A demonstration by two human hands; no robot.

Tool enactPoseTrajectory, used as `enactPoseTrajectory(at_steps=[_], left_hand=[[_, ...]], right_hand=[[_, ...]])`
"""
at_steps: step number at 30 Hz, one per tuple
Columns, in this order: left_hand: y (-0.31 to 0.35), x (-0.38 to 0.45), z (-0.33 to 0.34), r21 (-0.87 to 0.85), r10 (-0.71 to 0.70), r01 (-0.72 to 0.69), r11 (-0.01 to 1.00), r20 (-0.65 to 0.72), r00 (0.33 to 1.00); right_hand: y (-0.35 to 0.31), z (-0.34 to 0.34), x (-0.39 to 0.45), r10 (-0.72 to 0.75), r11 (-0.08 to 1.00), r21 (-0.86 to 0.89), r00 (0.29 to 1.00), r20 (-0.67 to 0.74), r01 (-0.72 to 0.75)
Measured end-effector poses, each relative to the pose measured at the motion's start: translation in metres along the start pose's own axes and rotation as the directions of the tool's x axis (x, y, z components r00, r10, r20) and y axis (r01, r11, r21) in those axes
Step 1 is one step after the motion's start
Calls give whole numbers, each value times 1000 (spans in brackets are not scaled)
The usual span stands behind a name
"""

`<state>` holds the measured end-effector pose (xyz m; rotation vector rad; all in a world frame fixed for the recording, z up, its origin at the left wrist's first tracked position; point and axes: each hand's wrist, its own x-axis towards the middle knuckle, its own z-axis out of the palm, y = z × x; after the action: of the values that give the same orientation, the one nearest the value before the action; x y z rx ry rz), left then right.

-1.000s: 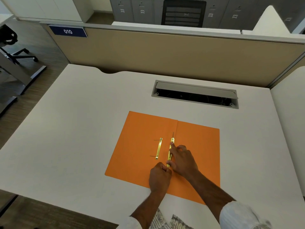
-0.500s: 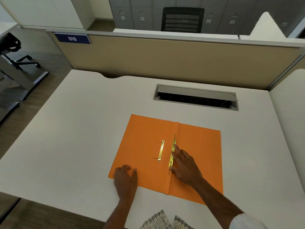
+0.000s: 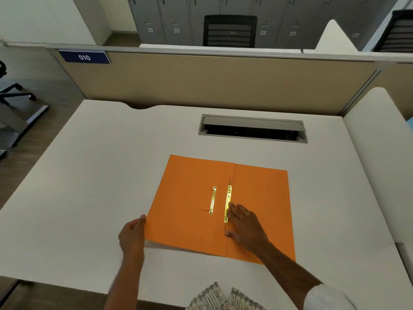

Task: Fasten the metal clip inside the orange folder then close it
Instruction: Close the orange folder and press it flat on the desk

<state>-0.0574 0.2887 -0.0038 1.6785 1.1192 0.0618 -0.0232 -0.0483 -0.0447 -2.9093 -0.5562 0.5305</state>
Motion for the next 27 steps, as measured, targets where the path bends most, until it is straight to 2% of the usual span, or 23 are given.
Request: enactPoseTrajectory(at_steps=[4, 7, 9, 12, 14, 17, 20, 23, 27], left_hand=[[23, -22, -12, -153, 142, -130, 980, 66, 988], [40, -46, -14, -246, 215, -183, 952, 112, 970], [50, -64, -13, -310, 254, -188, 932, 188, 949], [62, -92, -7, -386, 330, -192, 903, 334, 883], [65, -108, 1, -405, 368, -191, 894, 423, 828], [69, -129, 19, -379, 382, -197, 904, 509, 772], [67, -146, 39, -360, 390, -211, 909, 549, 739], [63, -158, 57, -334, 394, -232, 913, 583, 710], [56, -173, 80, -271, 395, -287, 919, 647, 652]], right_hand=[[-5, -1, -1, 17, 999, 28, 1000, -19, -17], [-7, -1, -1, 22, 992, 129, 997, -71, -13], [-5, 0, -4, 39, 982, 188, 995, -92, -21], [3, 4, -18, 141, 941, 320, 988, -69, -112], [10, -1, -34, 259, 836, 515, 964, -65, -190], [19, -27, -63, 442, 500, 839, 897, -32, -217], [11, -65, -91, 410, 165, 976, 910, 66, -145], [-7, -100, -113, 297, 22, 999, 954, 33, -42], [-21, -127, -133, 323, -39, 999, 946, -7, 20]])
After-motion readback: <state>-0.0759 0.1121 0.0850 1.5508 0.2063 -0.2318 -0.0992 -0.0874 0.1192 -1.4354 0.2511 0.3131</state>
